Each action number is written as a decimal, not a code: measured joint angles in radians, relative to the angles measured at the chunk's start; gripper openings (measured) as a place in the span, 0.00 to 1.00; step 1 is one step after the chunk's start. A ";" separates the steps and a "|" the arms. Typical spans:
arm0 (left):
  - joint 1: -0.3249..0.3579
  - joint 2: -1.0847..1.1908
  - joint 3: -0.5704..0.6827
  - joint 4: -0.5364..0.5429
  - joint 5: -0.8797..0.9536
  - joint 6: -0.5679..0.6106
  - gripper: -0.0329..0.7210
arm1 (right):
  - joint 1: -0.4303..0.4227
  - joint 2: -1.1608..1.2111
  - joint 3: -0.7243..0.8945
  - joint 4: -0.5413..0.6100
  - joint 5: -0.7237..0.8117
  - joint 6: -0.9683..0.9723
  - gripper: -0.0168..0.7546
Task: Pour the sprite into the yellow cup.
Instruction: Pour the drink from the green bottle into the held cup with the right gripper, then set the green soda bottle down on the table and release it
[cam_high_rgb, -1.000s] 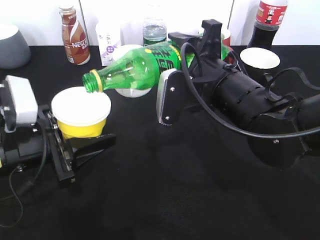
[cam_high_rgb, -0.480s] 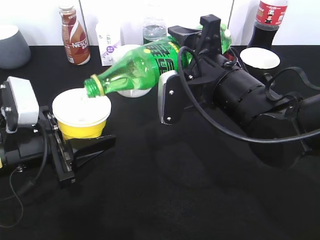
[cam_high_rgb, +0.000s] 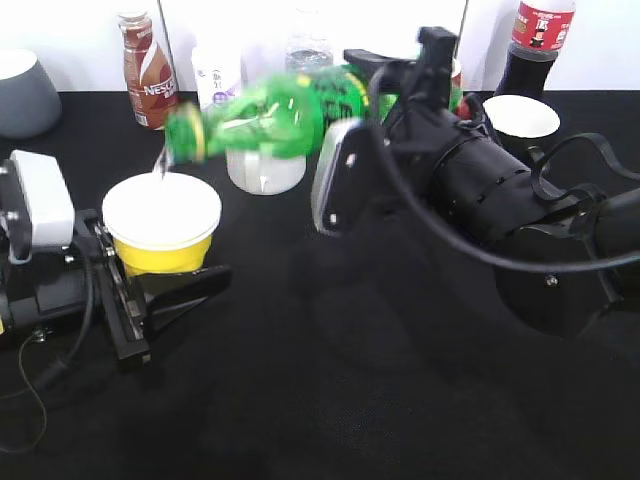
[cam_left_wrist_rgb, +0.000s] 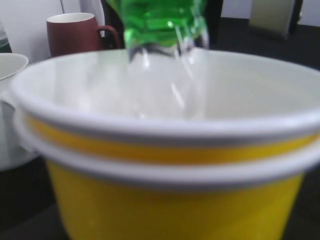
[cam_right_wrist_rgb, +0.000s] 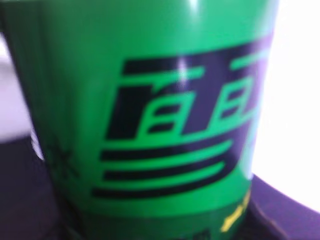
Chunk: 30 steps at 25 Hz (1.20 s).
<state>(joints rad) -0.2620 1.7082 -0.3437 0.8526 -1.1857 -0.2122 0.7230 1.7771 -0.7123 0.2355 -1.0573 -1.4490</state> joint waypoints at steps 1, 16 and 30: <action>0.000 0.000 0.000 -0.014 -0.001 0.000 0.62 | 0.000 0.000 0.000 0.000 0.006 0.089 0.59; 0.039 0.051 -0.052 -0.714 -0.006 0.225 0.62 | 0.000 0.015 0.000 -0.055 0.010 1.262 0.59; 0.193 0.480 -0.486 -0.667 -0.009 0.230 0.62 | 0.000 0.015 0.000 -0.055 -0.010 1.263 0.59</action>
<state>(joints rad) -0.0694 2.1880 -0.8294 0.1860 -1.1944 0.0174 0.7230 1.7926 -0.7123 0.1802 -1.0670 -0.1861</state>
